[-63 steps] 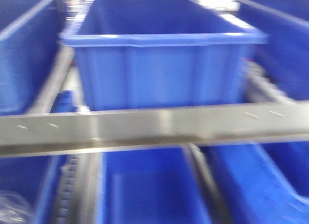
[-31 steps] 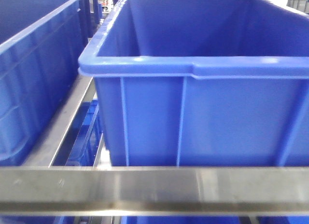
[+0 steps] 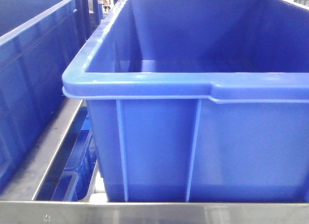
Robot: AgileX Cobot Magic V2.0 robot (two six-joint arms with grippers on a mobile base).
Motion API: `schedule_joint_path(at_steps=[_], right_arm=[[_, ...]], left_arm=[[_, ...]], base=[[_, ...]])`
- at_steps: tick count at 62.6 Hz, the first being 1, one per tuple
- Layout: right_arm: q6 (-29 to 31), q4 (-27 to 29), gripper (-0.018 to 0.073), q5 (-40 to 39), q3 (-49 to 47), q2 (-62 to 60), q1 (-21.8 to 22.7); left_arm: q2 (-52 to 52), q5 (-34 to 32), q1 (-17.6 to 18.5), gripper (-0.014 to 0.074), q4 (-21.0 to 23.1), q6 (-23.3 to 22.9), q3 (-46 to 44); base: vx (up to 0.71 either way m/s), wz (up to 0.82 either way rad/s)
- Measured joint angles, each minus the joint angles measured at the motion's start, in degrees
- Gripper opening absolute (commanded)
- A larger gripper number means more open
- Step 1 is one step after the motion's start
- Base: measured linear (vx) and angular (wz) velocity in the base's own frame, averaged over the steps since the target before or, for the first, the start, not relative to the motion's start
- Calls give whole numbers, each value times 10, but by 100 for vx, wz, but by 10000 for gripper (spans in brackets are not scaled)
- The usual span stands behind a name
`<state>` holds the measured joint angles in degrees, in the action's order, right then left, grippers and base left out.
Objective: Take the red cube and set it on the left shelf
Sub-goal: 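Position the right gripper with the red cube over a blue bin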
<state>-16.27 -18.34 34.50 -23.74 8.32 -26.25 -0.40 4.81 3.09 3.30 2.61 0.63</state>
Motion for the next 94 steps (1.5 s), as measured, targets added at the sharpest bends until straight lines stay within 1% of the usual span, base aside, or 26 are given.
schedule_joint_path(at_steps=[72,76,83,89,94], right_arm=[[0,0,148,1,-3,0,0],[0,0,148,5,-16,4,0],[0,0,148,7,-71,37,0],[0,0,148,10,-133,94,0],[0,0,148,24,-189,165,0]], left_arm=[[0,-4,0,90,0,0,0],[0,-4,0,90,0,0,0],[0,-4,0,90,0,0,0],[0,-4,0,90,0,0,0],[0,-4,0,90,0,0,0]], base=[[0,0],[0,0],[0,0],[0,0],[0,0]])
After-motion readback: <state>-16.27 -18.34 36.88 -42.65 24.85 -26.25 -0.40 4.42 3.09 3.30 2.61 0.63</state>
